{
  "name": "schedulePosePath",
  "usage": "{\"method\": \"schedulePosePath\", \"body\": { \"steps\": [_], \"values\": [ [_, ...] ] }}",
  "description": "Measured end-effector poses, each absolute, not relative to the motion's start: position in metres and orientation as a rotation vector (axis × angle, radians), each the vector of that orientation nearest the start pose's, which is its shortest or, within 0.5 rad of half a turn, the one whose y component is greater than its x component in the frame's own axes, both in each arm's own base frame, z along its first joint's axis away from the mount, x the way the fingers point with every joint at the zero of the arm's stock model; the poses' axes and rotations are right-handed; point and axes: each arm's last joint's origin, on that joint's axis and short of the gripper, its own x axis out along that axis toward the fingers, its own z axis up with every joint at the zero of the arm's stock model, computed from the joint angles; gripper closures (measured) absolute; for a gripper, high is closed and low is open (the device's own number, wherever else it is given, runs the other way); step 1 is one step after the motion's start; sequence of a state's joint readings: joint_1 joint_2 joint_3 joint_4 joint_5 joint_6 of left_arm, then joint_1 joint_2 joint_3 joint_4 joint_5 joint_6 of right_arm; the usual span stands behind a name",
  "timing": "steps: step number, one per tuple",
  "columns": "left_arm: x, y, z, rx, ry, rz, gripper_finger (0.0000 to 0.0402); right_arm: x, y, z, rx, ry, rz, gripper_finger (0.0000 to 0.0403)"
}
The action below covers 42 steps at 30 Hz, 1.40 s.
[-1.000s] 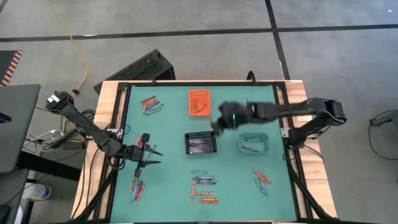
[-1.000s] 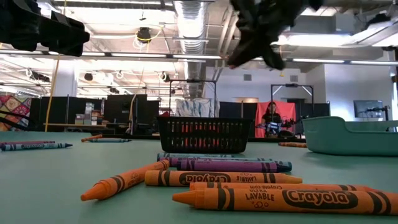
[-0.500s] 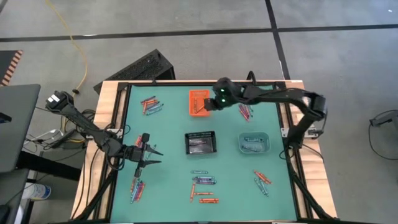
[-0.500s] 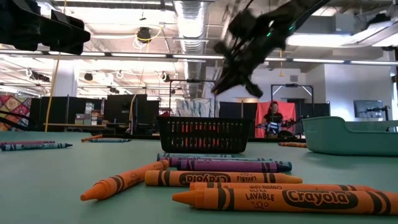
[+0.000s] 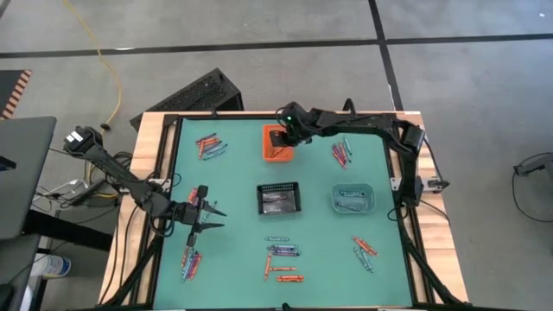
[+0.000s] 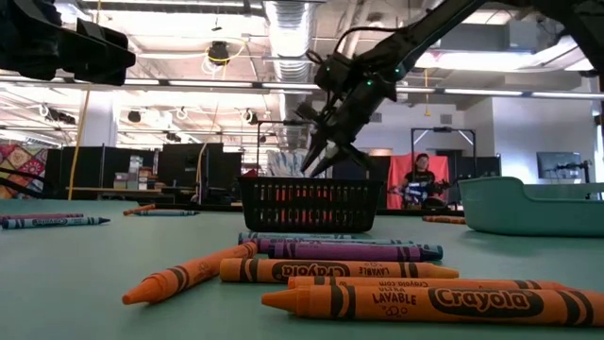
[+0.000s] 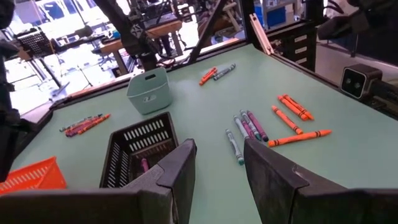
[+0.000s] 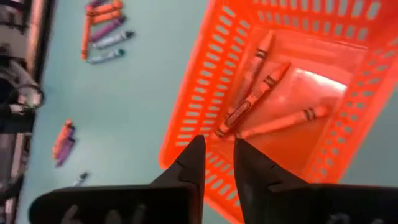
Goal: Sort crayons
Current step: Put the blue crayon into the green bin
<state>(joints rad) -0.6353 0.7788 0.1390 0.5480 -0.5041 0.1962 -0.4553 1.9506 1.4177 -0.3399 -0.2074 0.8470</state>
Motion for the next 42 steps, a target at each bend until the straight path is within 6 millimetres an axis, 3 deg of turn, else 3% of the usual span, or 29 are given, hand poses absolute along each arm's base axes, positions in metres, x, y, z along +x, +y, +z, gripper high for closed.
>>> {"method": "schedulePosePath", "body": {
  "steps": [9, 15, 22, 26, 31, 42],
  "values": [
    [0.135, -0.082, 0.181, 0.239, 0.076, -0.139, 0.0274, 0.373, -0.175, 0.234, 1.000, 0.770, -0.544, 0.0300],
    [0.135, -0.082, 0.181, 0.230, 0.079, -0.139, 0.0274, 0.342, -0.154, 0.261, 0.903, 0.948, -0.523, 0.0300],
    [0.135, -0.082, 0.181, 0.221, 0.083, -0.139, 0.0274, 0.293, -0.115, 0.278, 0.688, 1.214, -0.686, 0.0300],
    [0.135, -0.082, 0.181, 0.216, 0.083, -0.139, 0.0274, 0.258, -0.109, 0.265, 0.699, 1.248, -0.762, 0.0300],
    [0.135, -0.082, 0.181, 0.235, 0.076, -0.137, 0.0274, 0.231, -0.115, 0.229, 0.769, 1.189, -0.831, 0.0301],
    [0.135, -0.082, 0.182, 0.270, 0.071, -0.129, 0.0274, 0.229, -0.154, 0.171, 0.828, 1.157, -0.926, 0.0301]
  ]
}}
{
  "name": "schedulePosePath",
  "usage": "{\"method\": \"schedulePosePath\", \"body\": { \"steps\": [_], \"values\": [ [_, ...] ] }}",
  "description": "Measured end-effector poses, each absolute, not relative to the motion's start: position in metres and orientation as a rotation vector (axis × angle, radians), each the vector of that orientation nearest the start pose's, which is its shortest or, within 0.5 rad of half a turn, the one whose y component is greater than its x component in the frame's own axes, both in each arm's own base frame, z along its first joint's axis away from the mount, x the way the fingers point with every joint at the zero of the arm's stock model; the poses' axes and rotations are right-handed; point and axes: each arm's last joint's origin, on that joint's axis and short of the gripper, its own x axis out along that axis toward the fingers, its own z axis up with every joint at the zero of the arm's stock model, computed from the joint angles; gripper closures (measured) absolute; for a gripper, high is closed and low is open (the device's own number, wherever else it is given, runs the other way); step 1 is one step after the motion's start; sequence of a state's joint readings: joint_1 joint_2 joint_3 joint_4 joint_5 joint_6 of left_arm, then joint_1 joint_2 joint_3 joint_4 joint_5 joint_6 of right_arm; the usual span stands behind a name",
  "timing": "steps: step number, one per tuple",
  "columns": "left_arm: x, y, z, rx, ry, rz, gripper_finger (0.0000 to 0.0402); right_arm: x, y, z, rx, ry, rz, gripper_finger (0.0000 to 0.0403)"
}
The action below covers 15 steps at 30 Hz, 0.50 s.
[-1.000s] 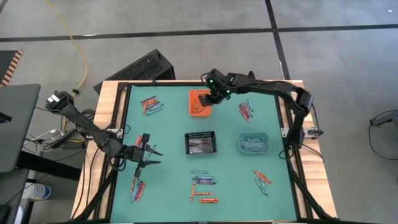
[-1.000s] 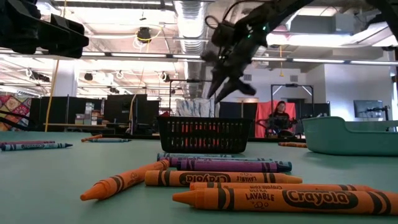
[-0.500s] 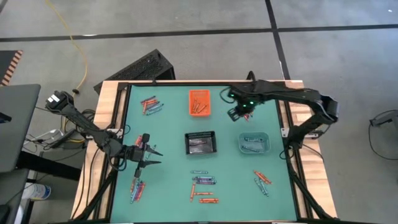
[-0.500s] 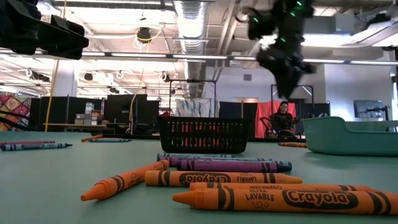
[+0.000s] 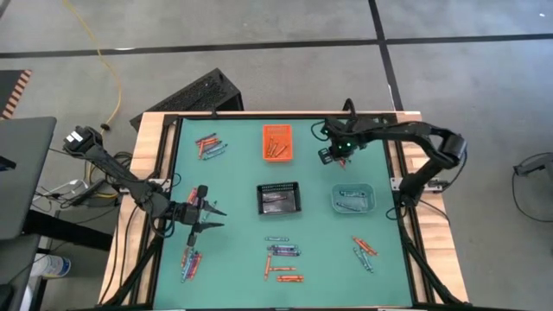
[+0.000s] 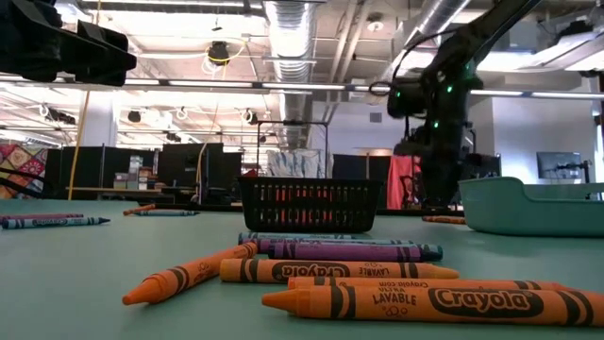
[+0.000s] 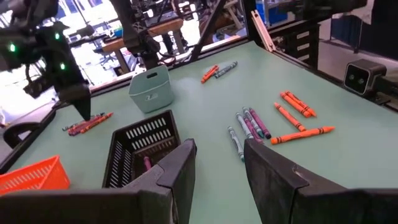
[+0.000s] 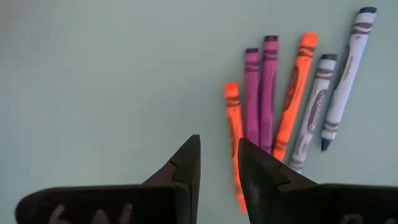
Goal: Sort crayons
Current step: Put the blue crayon into the green bin
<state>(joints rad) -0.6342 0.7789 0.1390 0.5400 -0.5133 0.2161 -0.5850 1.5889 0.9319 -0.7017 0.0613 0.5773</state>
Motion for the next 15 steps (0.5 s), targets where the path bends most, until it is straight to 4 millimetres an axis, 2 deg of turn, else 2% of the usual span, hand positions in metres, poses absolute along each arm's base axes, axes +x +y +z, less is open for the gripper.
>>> {"method": "schedulePosePath", "body": {
  "steps": [4, 15],
  "values": [
    [0.135, -0.081, 0.182, 0.307, 0.067, -0.127, 0.0274, 0.229, -0.165, 0.161, 0.800, 1.187, -1.006, 0.0301],
    [0.136, -0.080, 0.182, 0.331, 0.066, -0.115, 0.0274, 0.218, -0.182, 0.165, 0.781, 1.186, -1.021, 0.0307]
  ]
}}
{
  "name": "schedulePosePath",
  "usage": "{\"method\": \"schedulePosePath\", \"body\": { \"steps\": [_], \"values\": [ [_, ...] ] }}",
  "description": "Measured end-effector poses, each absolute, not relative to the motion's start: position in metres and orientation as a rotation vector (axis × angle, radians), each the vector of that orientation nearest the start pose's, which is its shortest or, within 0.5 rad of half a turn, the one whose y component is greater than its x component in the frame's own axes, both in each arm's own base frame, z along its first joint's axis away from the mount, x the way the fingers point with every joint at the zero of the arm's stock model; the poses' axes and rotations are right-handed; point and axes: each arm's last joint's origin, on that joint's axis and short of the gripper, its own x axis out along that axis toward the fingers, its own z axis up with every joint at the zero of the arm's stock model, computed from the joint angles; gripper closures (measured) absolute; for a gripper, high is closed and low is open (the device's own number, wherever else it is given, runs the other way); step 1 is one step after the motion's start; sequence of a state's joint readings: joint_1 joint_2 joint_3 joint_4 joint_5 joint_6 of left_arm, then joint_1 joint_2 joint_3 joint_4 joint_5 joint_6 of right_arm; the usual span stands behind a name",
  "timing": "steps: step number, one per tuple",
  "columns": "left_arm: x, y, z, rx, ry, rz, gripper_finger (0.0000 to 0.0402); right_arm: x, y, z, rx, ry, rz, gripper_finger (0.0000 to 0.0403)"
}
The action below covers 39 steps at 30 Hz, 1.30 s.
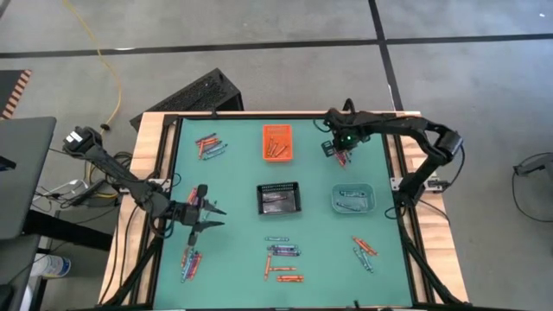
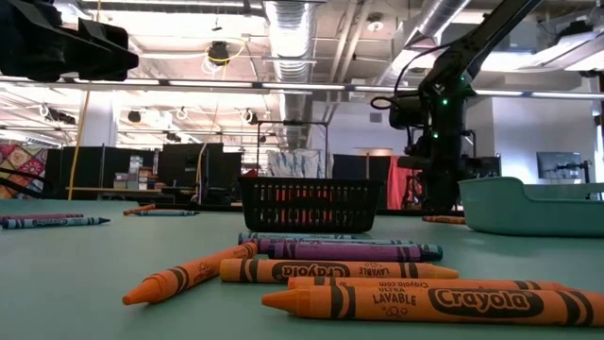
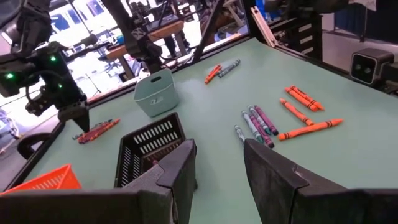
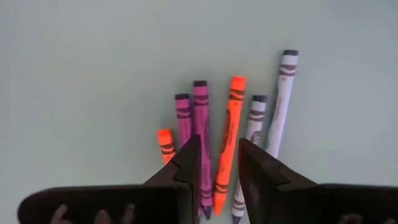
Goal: Sort crayons
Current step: Put the blue crayon into the green bin
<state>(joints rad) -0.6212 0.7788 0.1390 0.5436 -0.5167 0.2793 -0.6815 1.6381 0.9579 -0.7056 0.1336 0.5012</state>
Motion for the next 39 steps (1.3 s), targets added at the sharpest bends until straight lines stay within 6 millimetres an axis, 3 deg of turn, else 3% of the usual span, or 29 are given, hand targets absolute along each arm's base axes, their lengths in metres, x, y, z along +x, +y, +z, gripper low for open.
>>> {"method": "schedulePosePath", "body": {
  "steps": [16, 24, 35, 39],
  "values": [
    [0.138, -0.077, 0.181, 0.318, 0.081, -0.106, 0.0274, 0.199, -0.206, 0.165, 0.779, 1.139, -1.166, 0.0326],
    [0.138, -0.077, 0.181, 0.323, 0.081, -0.107, 0.0274, 0.196, -0.218, 0.166, 0.788, 1.071, -1.151, 0.0326],
    [0.138, -0.077, 0.180, 0.328, 0.088, -0.108, 0.0274, 0.198, -0.231, 0.130, 0.785, 1.193, -1.097, 0.0326],
    [0.137, -0.077, 0.178, 0.341, 0.104, -0.103, 0.0274, 0.198, -0.231, 0.126, 0.749, 1.221, -1.103, 0.0337]
  ]
}}
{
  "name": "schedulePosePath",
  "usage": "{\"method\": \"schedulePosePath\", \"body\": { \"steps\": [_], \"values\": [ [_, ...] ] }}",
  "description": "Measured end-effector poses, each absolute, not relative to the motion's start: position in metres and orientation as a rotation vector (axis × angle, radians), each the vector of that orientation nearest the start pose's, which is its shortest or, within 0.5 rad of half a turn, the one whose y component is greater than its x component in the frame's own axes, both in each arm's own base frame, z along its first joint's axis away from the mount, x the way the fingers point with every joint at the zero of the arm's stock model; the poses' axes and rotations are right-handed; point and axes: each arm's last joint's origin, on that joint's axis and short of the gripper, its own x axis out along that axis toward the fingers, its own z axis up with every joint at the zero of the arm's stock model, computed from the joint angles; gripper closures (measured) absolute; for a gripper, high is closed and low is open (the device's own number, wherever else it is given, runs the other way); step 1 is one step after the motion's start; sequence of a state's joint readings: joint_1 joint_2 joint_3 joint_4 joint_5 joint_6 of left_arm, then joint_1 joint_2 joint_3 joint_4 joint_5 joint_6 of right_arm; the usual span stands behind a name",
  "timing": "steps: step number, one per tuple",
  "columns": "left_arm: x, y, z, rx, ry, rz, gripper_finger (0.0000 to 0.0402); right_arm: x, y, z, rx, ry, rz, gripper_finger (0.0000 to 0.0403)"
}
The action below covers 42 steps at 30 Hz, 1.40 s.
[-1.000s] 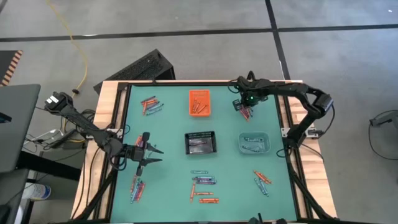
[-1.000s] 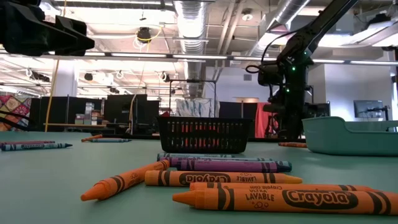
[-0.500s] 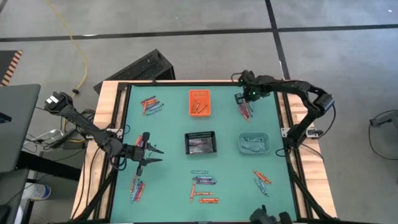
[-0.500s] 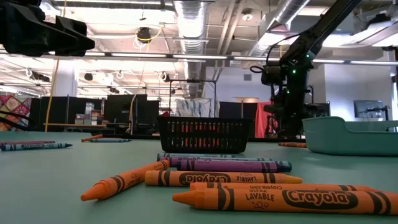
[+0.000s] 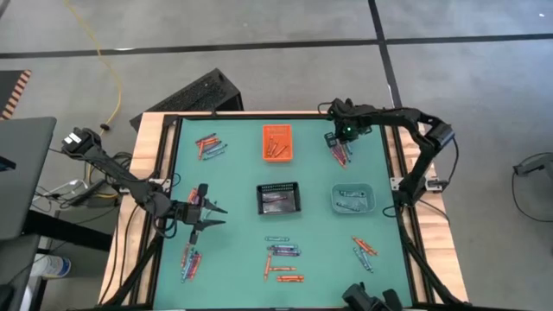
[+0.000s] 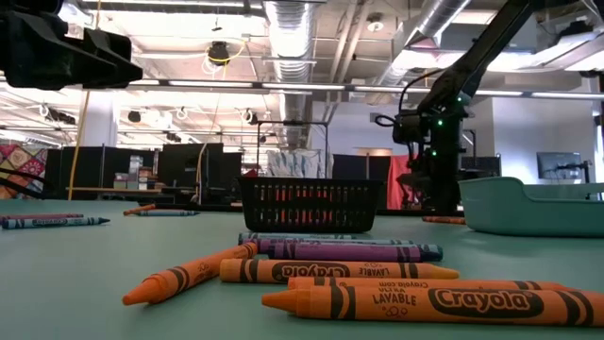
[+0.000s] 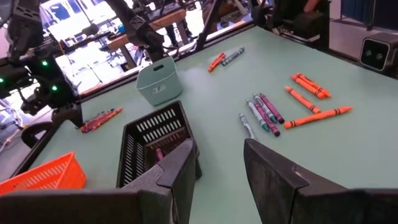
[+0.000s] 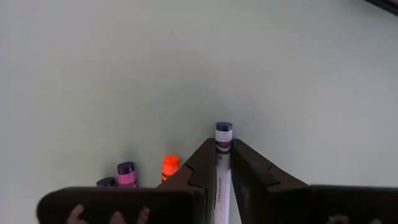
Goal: Sort crayons
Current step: Put the blue crayon into the green bin
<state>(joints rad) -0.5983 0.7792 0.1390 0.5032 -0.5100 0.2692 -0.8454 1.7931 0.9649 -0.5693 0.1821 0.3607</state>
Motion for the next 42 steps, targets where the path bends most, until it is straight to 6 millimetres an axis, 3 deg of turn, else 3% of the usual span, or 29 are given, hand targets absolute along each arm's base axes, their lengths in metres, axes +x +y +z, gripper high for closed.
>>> {"method": "schedulePosePath", "body": {
  "steps": [7, 15, 22, 31, 42],
  "values": [
    [0.139, -0.074, 0.178, 0.339, 0.106, -0.085, 0.0274, 0.196, -0.229, 0.143, 0.716, 1.169, -1.087, 0.0396],
    [0.139, -0.073, 0.178, 0.328, 0.107, -0.087, 0.0274, 0.193, -0.221, 0.177, 0.670, 1.049, -1.087, 0.0400],
    [0.139, -0.073, 0.178, 0.327, 0.107, -0.087, 0.0274, 0.198, -0.195, 0.219, 0.594, 0.920, -1.020, 0.0400],
    [0.139, -0.073, 0.178, 0.324, 0.106, -0.087, 0.0274, 0.219, -0.115, 0.257, 0.471, 0.873, -0.742, 0.0401],
    [0.139, -0.073, 0.178, 0.318, 0.106, -0.087, 0.0274, 0.223, -0.002, 0.260, 0.348, 1.055, -0.366, 0.0401]
  ]
}}
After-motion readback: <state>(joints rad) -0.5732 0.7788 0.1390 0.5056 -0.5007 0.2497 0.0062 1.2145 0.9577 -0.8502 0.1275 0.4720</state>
